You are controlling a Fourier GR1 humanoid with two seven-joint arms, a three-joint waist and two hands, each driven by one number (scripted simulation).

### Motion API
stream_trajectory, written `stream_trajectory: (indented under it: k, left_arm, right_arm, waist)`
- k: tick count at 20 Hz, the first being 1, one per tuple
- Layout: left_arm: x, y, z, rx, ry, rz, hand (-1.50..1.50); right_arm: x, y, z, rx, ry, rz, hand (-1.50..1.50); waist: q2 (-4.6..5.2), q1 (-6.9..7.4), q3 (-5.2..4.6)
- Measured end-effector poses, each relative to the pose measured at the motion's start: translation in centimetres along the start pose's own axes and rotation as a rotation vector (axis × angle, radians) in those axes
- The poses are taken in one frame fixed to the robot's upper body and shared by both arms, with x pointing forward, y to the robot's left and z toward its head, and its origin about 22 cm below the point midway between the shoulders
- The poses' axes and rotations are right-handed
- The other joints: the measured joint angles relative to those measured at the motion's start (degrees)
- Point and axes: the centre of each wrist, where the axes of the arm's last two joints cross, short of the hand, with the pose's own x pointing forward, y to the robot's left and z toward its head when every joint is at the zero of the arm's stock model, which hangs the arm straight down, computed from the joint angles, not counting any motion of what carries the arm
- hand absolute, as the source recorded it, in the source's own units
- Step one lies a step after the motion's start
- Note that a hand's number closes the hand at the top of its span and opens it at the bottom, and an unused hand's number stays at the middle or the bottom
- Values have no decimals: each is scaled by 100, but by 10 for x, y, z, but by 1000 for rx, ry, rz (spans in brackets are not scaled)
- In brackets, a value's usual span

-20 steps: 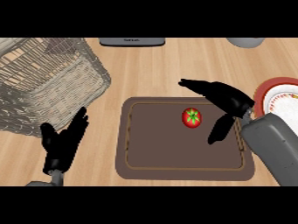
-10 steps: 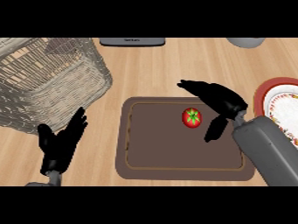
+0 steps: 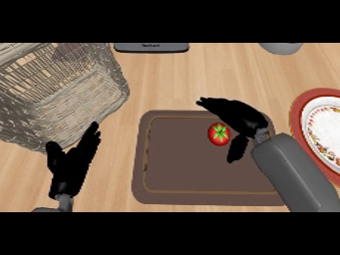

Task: Pick the tomato from the tray and place it in the plate

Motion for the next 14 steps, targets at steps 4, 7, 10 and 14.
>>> stream_trajectory:
  k: [4, 7, 10, 14]
  left_arm:
    - [0, 2, -2, -1, 0, 3, 0]
    - [1, 2, -3, -10, 1, 6, 0]
    - [-2, 1, -3, -9, -5, 8, 0]
    - [2, 4, 0, -7, 7, 6, 0]
  right_arm:
    - [-2, 6, -3, 47, -30, 79, 150]
    - [-4, 9, -13, 32, -51, 113, 150]
    - [-2, 5, -11, 17, -62, 136, 150]
    - [-2, 7, -7, -48, -86, 153, 150]
  waist:
    - [-7, -3, -6]
    - [-26, 2, -24]
    - [-28, -11, -17]
    - [-16, -16, -13]
